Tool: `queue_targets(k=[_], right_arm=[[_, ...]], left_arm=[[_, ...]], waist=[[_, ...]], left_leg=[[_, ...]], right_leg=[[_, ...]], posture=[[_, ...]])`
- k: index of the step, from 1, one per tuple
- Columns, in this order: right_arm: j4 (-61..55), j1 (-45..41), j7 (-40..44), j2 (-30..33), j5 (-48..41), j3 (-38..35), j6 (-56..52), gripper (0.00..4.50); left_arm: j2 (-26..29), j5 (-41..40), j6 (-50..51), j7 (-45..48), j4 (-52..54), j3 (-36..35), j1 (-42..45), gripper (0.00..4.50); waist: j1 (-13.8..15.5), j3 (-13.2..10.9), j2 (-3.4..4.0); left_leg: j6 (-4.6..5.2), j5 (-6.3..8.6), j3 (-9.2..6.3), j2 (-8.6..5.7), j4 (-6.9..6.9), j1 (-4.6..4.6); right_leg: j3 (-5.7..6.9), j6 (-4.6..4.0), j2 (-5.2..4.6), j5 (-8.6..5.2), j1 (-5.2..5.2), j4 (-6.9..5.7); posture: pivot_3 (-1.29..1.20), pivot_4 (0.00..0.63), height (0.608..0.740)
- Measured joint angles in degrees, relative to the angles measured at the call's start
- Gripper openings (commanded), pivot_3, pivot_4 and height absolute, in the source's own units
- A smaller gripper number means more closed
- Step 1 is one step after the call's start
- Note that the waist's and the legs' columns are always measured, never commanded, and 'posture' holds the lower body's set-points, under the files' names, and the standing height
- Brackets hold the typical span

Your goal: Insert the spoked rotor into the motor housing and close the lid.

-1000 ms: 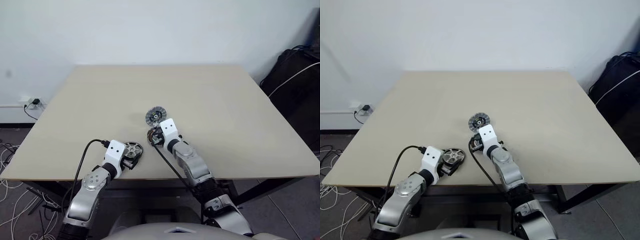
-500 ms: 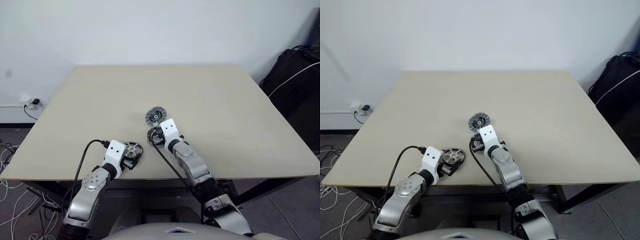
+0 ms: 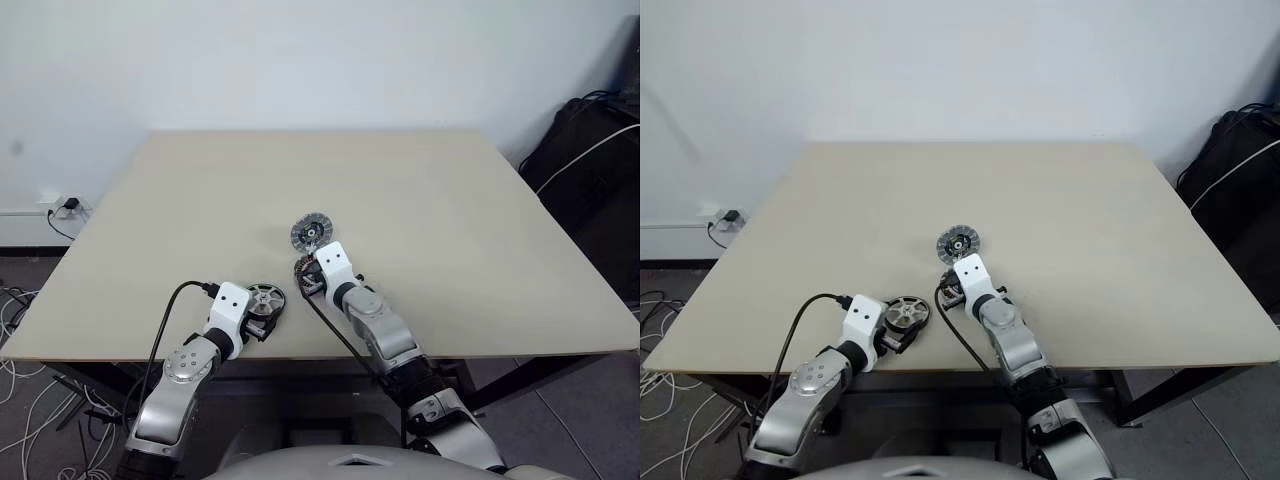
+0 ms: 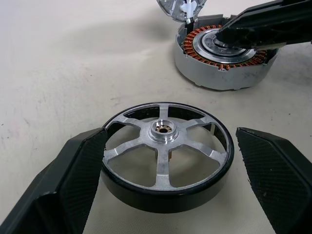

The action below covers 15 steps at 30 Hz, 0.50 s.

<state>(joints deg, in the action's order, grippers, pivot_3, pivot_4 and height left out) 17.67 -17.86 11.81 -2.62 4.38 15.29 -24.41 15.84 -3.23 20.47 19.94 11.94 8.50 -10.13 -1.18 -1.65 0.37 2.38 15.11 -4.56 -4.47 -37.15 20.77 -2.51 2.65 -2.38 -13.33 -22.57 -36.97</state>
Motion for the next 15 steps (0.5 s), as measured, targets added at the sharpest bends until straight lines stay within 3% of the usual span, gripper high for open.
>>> queue_targets(k=[15], right_arm=[[-1.6,1.1,2.1,0.3,-0.7,0.2,0.1,0.02]], left_arm=[[0.0,0.0,0.0,0.0,0.0,0.0,0.1,4.50]], waist=[[0.0,0.0,0.00]], left_leg=[[0.00,0.00,0.00,0.00,0.00,0.00]], right_leg=[[0.00,0.01,-0.01,0.00,0.00,0.00]], posture=[[0.00,0.000,0.740]])
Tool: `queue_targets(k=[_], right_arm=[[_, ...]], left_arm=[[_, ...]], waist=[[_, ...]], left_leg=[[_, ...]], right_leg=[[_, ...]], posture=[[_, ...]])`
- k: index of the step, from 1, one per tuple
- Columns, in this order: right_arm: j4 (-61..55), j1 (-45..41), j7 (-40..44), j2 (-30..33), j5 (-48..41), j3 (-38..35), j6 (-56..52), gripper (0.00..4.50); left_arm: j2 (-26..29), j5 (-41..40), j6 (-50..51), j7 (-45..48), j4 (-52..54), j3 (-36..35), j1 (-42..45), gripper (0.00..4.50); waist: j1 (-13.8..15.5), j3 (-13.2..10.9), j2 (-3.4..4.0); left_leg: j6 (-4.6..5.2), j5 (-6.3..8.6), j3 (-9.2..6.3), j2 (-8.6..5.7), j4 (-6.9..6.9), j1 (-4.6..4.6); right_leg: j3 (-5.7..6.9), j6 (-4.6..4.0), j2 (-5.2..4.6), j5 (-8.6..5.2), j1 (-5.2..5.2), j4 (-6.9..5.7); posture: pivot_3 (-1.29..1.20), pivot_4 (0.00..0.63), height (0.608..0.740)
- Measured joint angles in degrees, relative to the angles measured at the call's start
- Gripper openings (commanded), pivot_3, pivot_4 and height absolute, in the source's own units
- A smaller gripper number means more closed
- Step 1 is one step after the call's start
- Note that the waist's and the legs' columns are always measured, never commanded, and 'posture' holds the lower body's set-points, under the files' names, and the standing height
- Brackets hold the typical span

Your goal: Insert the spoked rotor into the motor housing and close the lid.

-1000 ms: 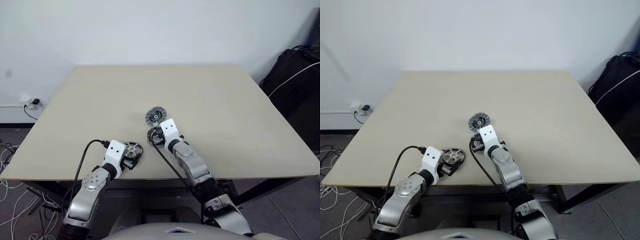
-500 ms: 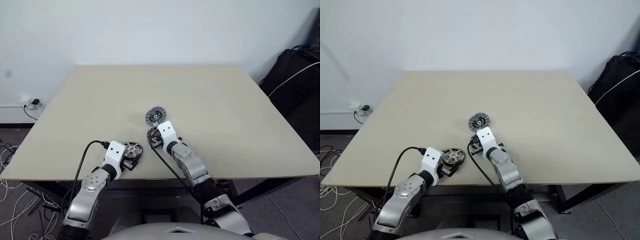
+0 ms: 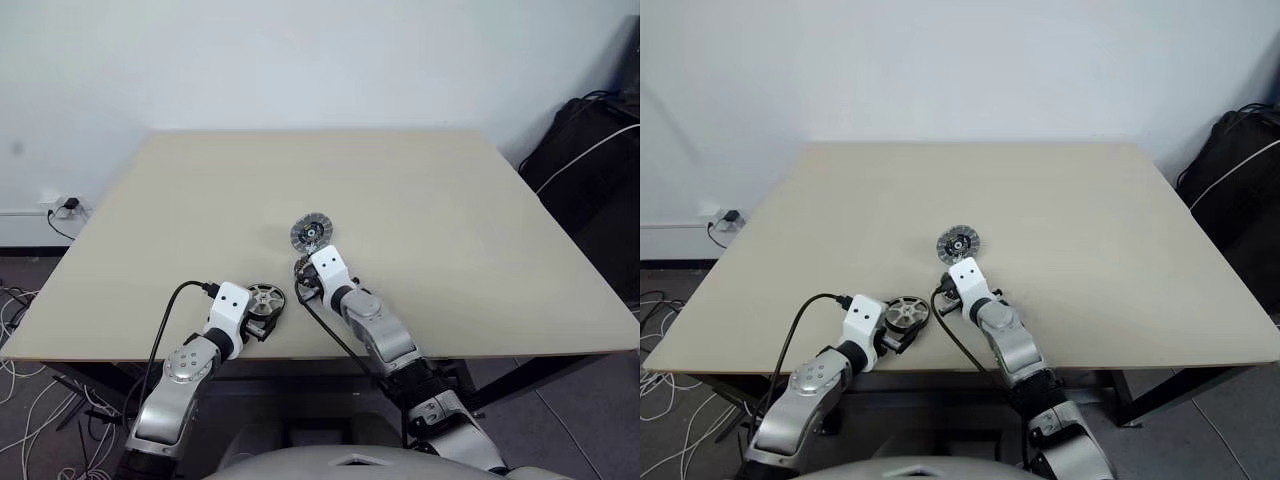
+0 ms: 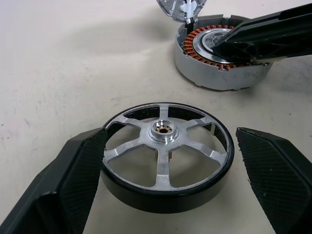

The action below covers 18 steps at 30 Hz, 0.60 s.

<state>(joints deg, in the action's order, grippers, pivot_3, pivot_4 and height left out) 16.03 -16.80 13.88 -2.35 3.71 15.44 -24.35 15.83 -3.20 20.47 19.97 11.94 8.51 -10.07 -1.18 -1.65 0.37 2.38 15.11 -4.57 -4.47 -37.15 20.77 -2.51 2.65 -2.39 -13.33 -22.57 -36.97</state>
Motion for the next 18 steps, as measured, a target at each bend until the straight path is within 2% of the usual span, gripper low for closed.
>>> queue_targets(k=[8,18], right_arm=[[-0.5,-0.2,-4.2,-0.1,0.2,-3.6,0.6,0.02],[4.0,-1.8,-4.8,-0.5,1.7,-1.4,1.9,0.02]], left_arm=[[0.0,0.0,0.0,0.0,0.0,0.0,0.0,4.50],[0.0,0.0,-0.1,0.0,0.0,0.0,0.0,4.50]], waist=[[0.0,0.0,0.00],[-0.1,0.0,0.00]], left_leg=[[-0.01,0.00,0.00,0.00,0.00,0.00],[0.00,-0.01,0.00,0.00,0.00,0.00]], right_leg=[[0.00,0.00,0.00,0.00,0.00,0.00],[0.00,0.00,0.01,0.00,0.00,0.00]], posture=[[0.00,0.000,0.740],[0.00,0.000,0.740]])
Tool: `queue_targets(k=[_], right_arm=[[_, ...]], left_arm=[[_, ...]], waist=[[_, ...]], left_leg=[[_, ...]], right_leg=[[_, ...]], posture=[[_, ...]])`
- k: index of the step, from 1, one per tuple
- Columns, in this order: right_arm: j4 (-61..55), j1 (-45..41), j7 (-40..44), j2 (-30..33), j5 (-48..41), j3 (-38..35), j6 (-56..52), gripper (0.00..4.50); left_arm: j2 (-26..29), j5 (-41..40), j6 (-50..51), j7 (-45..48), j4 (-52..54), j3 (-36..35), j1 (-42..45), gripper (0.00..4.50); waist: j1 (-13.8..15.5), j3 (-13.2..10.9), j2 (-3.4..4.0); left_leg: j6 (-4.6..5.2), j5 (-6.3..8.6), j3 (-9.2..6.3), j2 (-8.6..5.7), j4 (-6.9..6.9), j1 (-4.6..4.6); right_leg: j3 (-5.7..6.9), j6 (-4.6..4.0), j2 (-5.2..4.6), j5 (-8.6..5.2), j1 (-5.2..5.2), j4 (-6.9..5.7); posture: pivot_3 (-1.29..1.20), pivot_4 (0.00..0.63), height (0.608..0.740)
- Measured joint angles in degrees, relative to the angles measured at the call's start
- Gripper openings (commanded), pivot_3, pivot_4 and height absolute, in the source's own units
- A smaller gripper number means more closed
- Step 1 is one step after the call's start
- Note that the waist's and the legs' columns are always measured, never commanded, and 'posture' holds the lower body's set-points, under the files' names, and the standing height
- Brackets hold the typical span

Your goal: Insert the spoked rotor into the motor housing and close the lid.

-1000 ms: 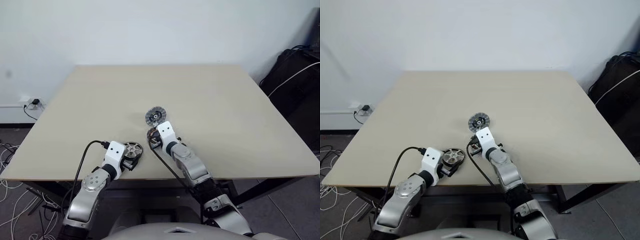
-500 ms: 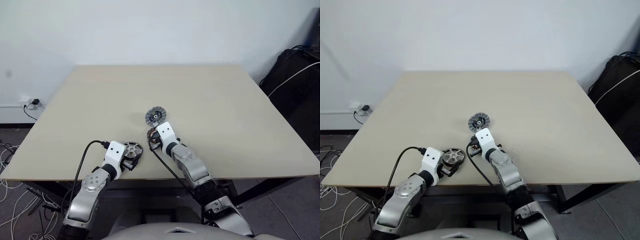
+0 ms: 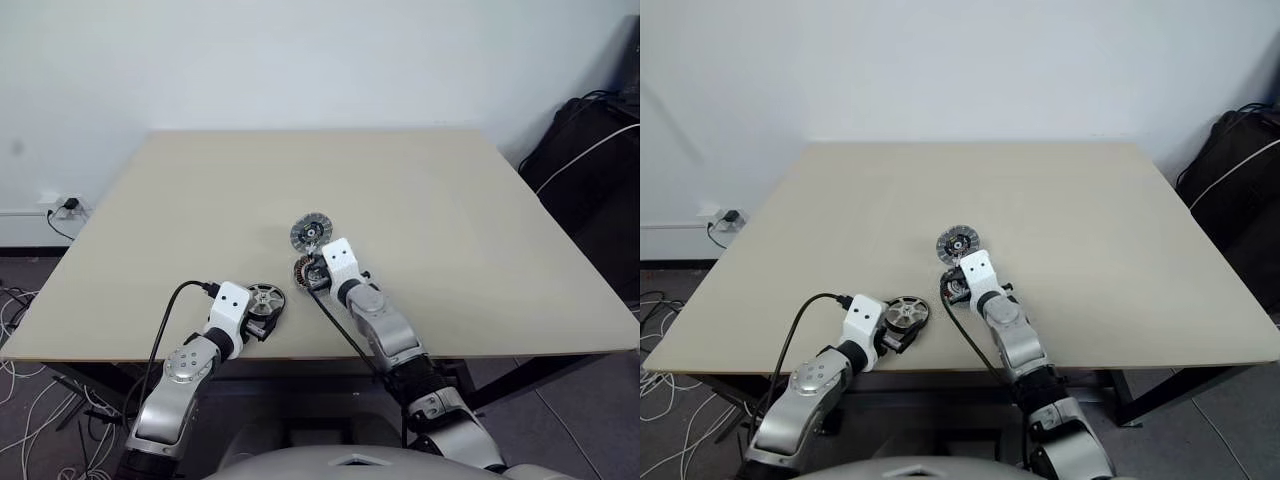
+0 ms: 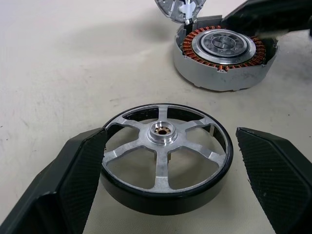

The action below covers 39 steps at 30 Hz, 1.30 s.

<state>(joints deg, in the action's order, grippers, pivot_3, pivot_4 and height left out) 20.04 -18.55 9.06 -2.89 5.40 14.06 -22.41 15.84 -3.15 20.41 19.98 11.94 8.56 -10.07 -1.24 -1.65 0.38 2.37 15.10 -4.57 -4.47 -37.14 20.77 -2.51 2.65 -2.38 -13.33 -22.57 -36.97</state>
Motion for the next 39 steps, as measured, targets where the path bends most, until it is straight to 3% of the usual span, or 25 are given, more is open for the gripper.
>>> queue_targets(k=[15,28,39], right_arm=[[0.1,-0.1,3.5,0.2,0.0,2.1,0.0,0.02],[-1.2,-0.3,-1.5,0.1,-0.1,-2.9,3.5,0.02],[3.4,-0.8,2.7,-0.5,1.1,2.4,3.3,0.02]], left_arm=[[0.0,0.0,0.0,-0.3,0.0,0.0,-0.4,4.50],[0.0,0.0,0.0,-0.2,0.0,0.0,-0.3,4.50],[0.0,0.0,0.0,-0.5,0.0,0.0,-0.9,4.50]], waist=[[0.0,0.0,0.00],[-0.1,0.0,0.01],[-0.2,0.0,0.01]], left_leg=[[0.00,0.00,0.00,0.00,0.00,-0.01],[0.00,0.00,0.00,0.00,0.00,-0.01],[-0.01,0.00,0.00,0.00,0.00,-0.06]], right_leg=[[0.00,0.00,0.00,0.00,0.00,0.00],[0.00,0.00,0.00,0.00,0.00,0.00],[-0.01,0.00,0.01,0.00,0.04,0.00]], posture=[[0.00,0.000,0.740],[0.00,0.000,0.740],[0.00,0.000,0.740]])
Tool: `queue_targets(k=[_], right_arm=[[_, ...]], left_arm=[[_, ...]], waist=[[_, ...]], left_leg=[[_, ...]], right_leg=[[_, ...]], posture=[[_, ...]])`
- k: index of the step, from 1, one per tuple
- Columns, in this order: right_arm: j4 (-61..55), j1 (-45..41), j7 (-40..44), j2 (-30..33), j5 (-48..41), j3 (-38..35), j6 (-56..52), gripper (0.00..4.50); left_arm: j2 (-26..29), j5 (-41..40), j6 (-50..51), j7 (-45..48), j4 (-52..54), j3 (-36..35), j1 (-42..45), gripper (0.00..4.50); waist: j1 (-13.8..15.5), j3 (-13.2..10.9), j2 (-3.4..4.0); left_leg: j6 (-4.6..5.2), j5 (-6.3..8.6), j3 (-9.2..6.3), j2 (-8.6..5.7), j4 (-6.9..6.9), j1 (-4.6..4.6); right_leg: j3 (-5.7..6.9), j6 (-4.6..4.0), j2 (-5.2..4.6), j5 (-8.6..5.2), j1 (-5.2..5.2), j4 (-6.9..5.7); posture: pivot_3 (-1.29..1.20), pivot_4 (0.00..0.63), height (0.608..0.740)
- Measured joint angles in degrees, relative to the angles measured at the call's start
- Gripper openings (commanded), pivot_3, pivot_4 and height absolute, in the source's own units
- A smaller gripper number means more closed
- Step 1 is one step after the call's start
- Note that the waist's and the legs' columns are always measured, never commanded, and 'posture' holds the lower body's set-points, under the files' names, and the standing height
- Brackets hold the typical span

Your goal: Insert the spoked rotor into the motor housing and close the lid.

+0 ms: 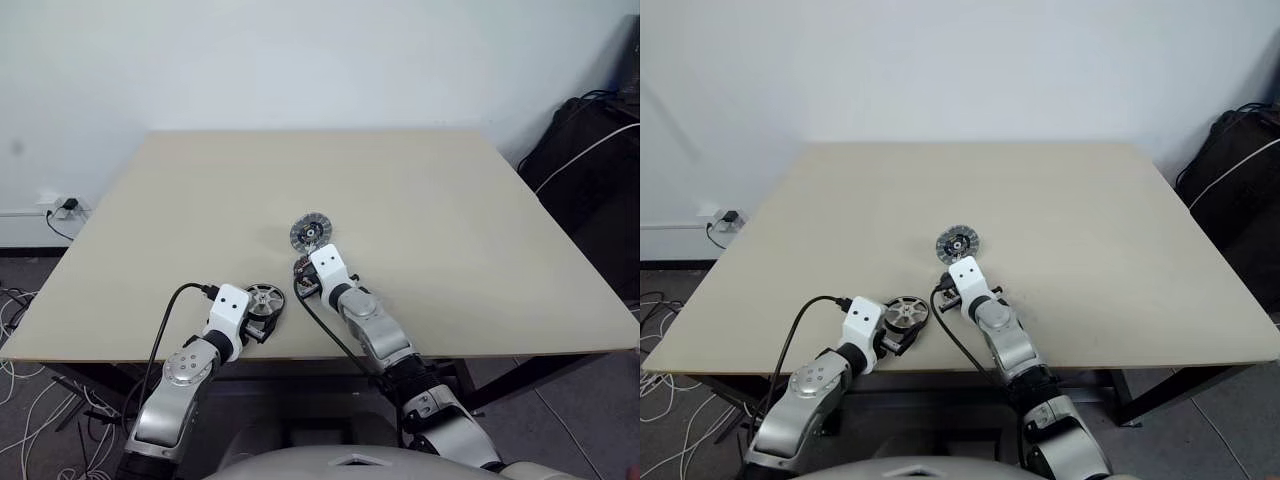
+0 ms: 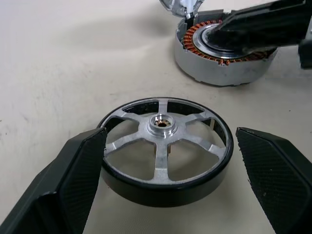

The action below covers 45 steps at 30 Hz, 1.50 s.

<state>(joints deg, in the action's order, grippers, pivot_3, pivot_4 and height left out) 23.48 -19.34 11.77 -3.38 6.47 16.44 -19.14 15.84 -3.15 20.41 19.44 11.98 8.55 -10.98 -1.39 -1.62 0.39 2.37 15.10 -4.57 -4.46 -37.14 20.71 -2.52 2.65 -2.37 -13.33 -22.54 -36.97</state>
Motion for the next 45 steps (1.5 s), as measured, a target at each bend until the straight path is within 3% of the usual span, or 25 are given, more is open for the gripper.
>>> queue_targets(k=[8,17,24,27,31,36,45], right_arm=[[-0.7,0.3,0.6,0.3,-0.3,-0.6,-0.1,0.02],[-11.2,3.1,0.4,1.6,-3.4,-5.5,0.2,0.02],[-12.7,4.4,-0.7,2.5,-3.6,-7.5,-0.1,0.02],[-12.9,4.6,-0.8,2.3,-3.6,-7.2,-0.1,0.02],[-13.5,5.1,-0.8,2.1,-3.6,-6.8,-0.1,0.02],[-16.1,7.2,-0.5,2.7,-3.7,-6.8,-0.2,0.02],[-26.1,15.2,0.8,6.4,-5.1,-7.7,-3.5,0.02]], left_arm=[[0.0,0.0,0.0,-0.6,0.3,0.0,-0.7,4.50],[0.0,0.0,0.0,-0.6,0.4,0.0,-0.8,4.50],[-0.1,-0.1,0.0,-0.6,0.4,0.0,-0.4,4.50],[-2.4,-1.2,-1.0,-1.2,0.4,-1.2,-0.2,4.50],[-8.1,-4.3,-5.2,-4.7,-0.3,-6.0,-0.2,4.50],[-14.5,-15.9,-5.2,-4.2,-0.4,-12.9,-1.2,4.50],[-19.1,-30.5,8.2,-8.0,-0.3,-17.5,-2.6,4.50]], waist=[[-0.1,0.0,-0.01],[0.0,0.0,0.02],[0.0,0.0,0.04],[0.0,0.0,0.03],[0.3,0.0,0.00],[0.6,0.0,-0.03],[0.7,-0.1,-0.13]], left_leg=[[-0.02,-0.01,-0.01,0.01,0.00,-0.03],[-0.01,0.00,-0.01,0.00,0.00,-0.01],[0.00,-0.01,-0.01,0.01,0.01,-0.01],[0.00,-0.01,-0.01,0.01,0.00,0.00],[-0.01,-0.01,-0.03,0.01,0.00,0.01],[0.05,0.02,-0.03,0.01,-0.04,0.08],[0.08,0.04,-0.04,0.02,-0.12,0.12]], right_leg=[[0.00,0.00,0.00,0.00,0.02,-0.02],[0.00,0.02,-0.01,-0.01,0.02,0.00],[0.00,0.01,-0.01,-0.01,0.01,-0.01],[0.00,0.01,-0.02,0.00,0.02,0.01],[-0.02,0.02,-0.04,0.00,0.03,0.03],[-0.02,0.28,-0.06,-0.16,0.03,0.09],[0.00,0.36,-0.03,-0.21,0.04,0.09]], posture=[[0.00,0.000,0.740],[0.00,0.000,0.740],[0.00,0.000,0.740],[0.00,0.000,0.740],[0.00,0.000,0.740],[0.00,0.000,0.740],[0.00,0.000,0.740]])
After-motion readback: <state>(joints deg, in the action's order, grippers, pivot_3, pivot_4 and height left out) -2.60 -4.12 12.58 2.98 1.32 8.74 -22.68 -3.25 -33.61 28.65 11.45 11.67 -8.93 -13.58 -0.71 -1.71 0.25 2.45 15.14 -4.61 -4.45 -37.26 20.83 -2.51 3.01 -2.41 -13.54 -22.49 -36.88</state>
